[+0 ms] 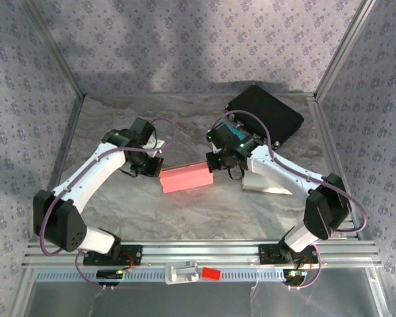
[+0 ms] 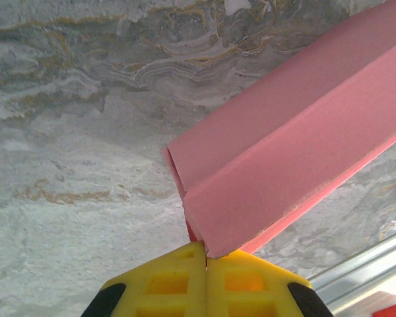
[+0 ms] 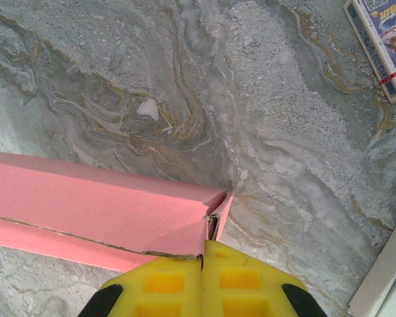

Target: Fold the paper box

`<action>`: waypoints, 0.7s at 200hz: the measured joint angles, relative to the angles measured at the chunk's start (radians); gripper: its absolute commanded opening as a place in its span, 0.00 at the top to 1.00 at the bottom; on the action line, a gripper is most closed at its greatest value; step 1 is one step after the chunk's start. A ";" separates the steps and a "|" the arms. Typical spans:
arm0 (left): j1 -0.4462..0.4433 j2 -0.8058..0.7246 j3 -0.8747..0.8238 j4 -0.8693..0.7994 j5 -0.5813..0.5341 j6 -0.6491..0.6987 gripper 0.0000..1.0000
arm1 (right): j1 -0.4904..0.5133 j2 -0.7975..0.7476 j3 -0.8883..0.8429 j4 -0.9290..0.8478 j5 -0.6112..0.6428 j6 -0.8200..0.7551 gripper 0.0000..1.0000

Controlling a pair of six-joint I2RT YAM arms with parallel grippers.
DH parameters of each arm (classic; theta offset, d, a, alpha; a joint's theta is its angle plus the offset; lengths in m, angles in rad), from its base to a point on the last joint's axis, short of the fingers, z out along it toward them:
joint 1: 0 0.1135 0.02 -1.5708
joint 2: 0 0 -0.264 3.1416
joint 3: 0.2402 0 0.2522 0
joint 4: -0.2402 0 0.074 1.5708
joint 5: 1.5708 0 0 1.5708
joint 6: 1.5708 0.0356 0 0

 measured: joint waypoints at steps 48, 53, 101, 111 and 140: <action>0.025 0.029 0.033 -0.051 0.068 -0.080 1.00 | 0.008 0.003 0.000 0.001 0.018 0.009 1.00; 0.026 0.034 0.037 -0.058 0.074 -0.084 1.00 | 0.008 0.004 0.002 0.000 0.019 0.011 1.00; 0.068 0.054 0.046 -0.088 0.168 -0.137 1.00 | 0.019 0.011 0.009 0.000 0.043 0.026 1.00; 0.072 0.055 0.046 -0.091 0.186 -0.151 1.00 | 0.022 0.013 0.010 0.000 0.050 0.027 1.00; 0.079 0.056 0.046 -0.098 0.220 -0.182 1.00 | 0.030 0.017 0.011 0.000 0.074 0.035 1.00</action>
